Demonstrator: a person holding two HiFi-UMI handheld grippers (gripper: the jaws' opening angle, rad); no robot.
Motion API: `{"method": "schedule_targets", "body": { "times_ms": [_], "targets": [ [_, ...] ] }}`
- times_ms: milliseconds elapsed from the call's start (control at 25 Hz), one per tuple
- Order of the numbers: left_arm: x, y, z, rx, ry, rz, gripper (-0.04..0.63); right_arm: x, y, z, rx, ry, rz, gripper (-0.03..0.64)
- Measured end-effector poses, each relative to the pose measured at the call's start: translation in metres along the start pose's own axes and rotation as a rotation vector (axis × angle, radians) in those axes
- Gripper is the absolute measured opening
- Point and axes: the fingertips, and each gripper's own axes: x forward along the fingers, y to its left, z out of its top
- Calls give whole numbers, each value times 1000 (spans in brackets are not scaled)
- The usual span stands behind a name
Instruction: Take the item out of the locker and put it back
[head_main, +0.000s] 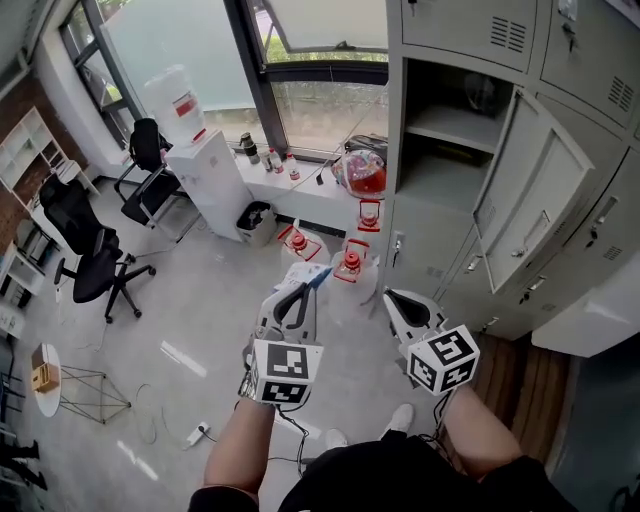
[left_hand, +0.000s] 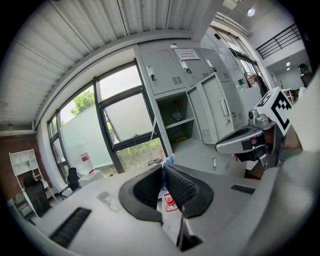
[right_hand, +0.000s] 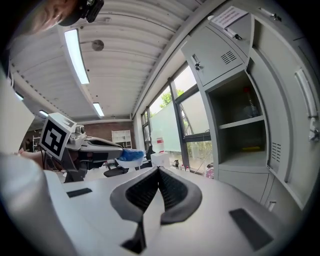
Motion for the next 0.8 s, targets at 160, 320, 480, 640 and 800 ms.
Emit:
{"method": "schedule_targets", "body": {
  "times_ms": [160,320,480,640,800],
  "targets": [
    [-15,11,-15,-1,-6,-20,28,2,20,-8,7,9,-30,52],
    [-24,18,-19,21,-16,-39,28,3,33,-12,11,14,-53,52],
    [-28,23,-20,30,-24,-57,28,5,41,-12,16,3,-71,52],
    [-25,22,-17,37,-31,-68,28,5,40,-9,13,-3,-80,52],
    [-14,11,-10,44,-38,-84,28,-1,28,-6,14,-7,-93,52]
  ]
}}
